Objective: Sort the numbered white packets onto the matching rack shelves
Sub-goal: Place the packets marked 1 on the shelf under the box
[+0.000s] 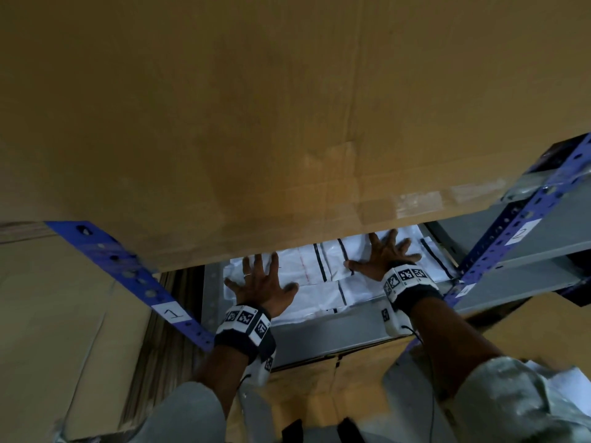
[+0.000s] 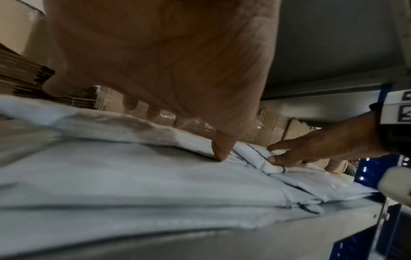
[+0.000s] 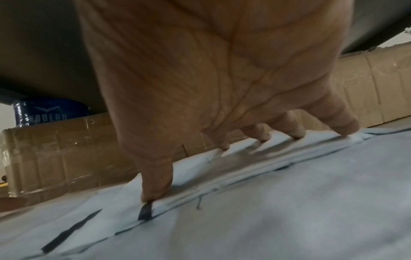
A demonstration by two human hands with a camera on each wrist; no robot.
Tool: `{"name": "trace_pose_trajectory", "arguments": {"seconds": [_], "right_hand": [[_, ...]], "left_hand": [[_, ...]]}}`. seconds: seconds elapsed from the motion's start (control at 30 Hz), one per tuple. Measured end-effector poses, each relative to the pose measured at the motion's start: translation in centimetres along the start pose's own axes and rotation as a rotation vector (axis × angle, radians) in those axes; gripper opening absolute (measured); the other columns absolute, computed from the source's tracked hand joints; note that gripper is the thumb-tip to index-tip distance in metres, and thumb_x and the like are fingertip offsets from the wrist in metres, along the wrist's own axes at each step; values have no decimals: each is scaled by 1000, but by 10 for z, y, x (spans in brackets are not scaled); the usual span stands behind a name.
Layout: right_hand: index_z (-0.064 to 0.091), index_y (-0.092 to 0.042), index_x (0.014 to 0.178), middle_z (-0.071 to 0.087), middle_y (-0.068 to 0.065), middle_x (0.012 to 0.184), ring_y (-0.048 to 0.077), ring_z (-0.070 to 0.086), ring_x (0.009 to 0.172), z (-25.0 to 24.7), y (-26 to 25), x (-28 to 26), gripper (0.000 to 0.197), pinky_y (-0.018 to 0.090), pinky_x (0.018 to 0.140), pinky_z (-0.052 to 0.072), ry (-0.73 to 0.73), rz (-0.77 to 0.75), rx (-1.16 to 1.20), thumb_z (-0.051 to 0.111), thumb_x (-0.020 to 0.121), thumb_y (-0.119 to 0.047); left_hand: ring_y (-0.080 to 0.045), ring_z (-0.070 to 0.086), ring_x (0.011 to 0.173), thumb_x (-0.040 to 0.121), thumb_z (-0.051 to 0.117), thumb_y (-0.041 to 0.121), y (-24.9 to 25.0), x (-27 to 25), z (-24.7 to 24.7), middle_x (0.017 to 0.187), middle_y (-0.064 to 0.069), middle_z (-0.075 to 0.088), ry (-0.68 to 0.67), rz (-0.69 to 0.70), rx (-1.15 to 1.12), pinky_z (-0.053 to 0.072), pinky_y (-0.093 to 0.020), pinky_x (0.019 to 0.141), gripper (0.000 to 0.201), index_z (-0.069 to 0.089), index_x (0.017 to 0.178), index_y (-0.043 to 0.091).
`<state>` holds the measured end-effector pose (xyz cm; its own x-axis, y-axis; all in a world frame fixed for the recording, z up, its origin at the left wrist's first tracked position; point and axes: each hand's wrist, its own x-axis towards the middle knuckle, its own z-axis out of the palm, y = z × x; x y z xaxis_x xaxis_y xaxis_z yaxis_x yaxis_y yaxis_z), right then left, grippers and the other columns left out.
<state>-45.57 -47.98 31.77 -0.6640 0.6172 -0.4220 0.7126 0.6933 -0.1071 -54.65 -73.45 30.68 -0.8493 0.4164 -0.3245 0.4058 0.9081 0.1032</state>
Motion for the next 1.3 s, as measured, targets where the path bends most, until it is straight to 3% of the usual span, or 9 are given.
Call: {"name": "trace_pose_trajectory", "arguments": {"seconds": [0.33,0.7,0.9,0.93,1.0,1.07,1.13,1.23,1.3], "right_hand": [[-16,-34,160,-28,17,165,53,-15,150,8,3,0,115,78,114,10,-5,8,65,47,80,-88],[-19,-35,159,-27,15,166,53,-17,150,6,3,-2,111,78,113,11,-22,1,105,44,83,-87],[-4,-32,163,-7,7,171,44,-1,155,-7,12,-14,92,74,115,14,95,-13,254,31,93,-80],[3,-30,164,1,8,171,42,8,155,-7,13,-17,89,70,115,17,140,-35,261,34,95,-77],[31,-24,157,33,12,162,38,38,144,-8,16,-29,74,58,112,36,281,-90,314,45,98,-65],[56,-25,137,63,6,135,33,60,121,-9,17,-43,48,44,97,50,417,-96,403,52,98,-54],[68,-31,114,73,2,110,32,67,103,-9,16,-59,28,37,81,52,471,-54,438,54,97,-50],[70,-30,96,74,2,95,31,69,92,-2,19,-80,20,33,72,49,505,-51,479,57,96,-45],[66,-32,87,73,1,88,29,69,86,6,23,-97,11,35,71,54,525,-98,558,61,94,-38]], "left_hand": [[-28,-20,152,93,17,77,0,1,16,165,0,-24,-26,-14,-21,-6,-73,112,80,-10,158,38],[-27,-19,152,93,19,76,0,2,11,165,-1,-23,-58,-8,-18,-5,-72,113,81,-10,158,36],[-27,-13,153,90,23,81,-4,0,9,167,0,-16,17,4,-37,-2,-73,112,87,-5,159,35],[-27,-11,154,90,25,80,-4,0,7,167,0,-12,43,10,-38,-1,-72,112,88,-1,159,33],[-29,4,153,92,35,73,-4,-3,-1,167,-4,7,133,26,-41,10,-70,113,84,11,159,27],[-31,36,141,90,48,61,-3,-6,-13,153,-7,41,282,42,-114,33,-58,109,73,31,151,25],[-29,60,115,88,53,51,2,-14,-27,126,-1,65,439,84,-223,48,-45,92,48,55,131,29],[-29,68,85,88,56,41,14,-33,-46,90,1,73,558,149,-317,49,-35,74,20,69,95,27],[-28,68,77,89,56,39,22,-49,-55,80,2,72,573,163,-349,44,-30,64,18,68,86,27]]}}
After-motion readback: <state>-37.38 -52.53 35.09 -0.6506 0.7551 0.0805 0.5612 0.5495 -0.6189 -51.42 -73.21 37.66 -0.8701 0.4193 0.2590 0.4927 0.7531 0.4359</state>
